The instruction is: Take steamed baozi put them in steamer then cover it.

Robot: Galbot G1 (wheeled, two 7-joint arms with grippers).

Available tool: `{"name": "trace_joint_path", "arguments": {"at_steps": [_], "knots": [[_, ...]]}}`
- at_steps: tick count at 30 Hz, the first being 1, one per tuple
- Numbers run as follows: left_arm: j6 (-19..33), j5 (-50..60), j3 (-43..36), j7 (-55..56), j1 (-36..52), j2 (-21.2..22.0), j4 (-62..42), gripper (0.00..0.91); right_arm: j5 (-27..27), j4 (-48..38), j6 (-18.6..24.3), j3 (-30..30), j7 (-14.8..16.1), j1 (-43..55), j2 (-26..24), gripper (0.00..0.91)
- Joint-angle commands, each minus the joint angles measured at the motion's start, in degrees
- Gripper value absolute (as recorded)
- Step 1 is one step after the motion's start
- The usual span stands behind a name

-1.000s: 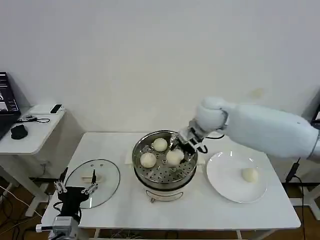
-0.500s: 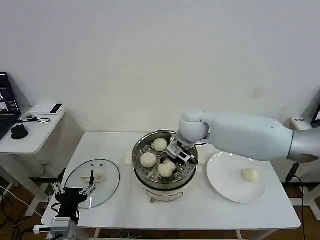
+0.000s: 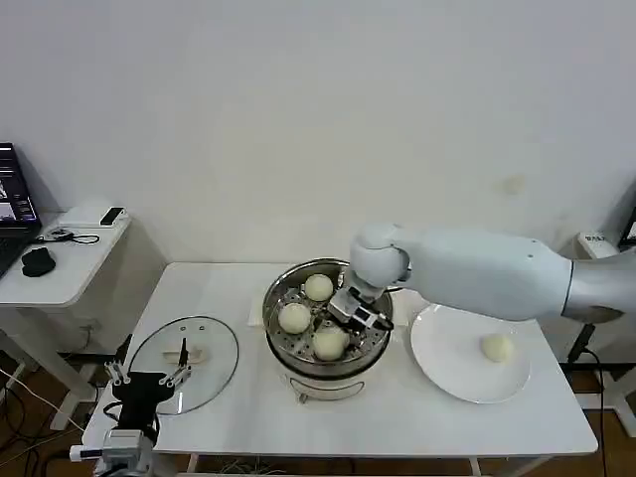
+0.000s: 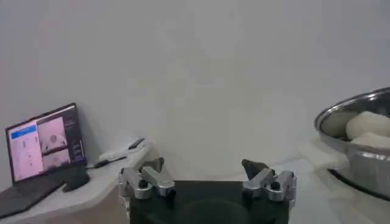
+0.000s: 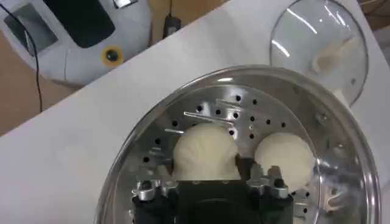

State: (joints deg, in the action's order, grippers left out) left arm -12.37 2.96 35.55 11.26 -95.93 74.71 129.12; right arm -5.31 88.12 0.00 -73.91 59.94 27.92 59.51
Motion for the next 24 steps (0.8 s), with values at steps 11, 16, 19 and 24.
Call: {"name": "trace_joint_path", "arguments": {"at_steps": [11,16,19,24], "knots": [[-0.05,0.03,-0.76,-0.10,0.75,-0.56,-0.38,0.907,-0.94,-6.70,-3.41,9.05,-2.43,2.19,-7.82,0.907],[-0.06,-0.21,-1.27,-0.23,1.13,-1.50,-0.58,0.907,-4.53,-7.51,-7.55,10.19,-2.45,2.59,-14.62,0.907],[-0.05,-0.12,-1.38,-0.24,1.66,-1.91,-1.11,0.907,-5.81,-6.95,-11.13,10.65,-2.50,2.07,-19.65,0.907],[-0.11,-0.77,-1.70,-0.50,2.06,-2.97,-1.42,0.907,-3.60,-5.02,-12.53,10.73,-1.97,-0.79,-28.47,0.907]]}}
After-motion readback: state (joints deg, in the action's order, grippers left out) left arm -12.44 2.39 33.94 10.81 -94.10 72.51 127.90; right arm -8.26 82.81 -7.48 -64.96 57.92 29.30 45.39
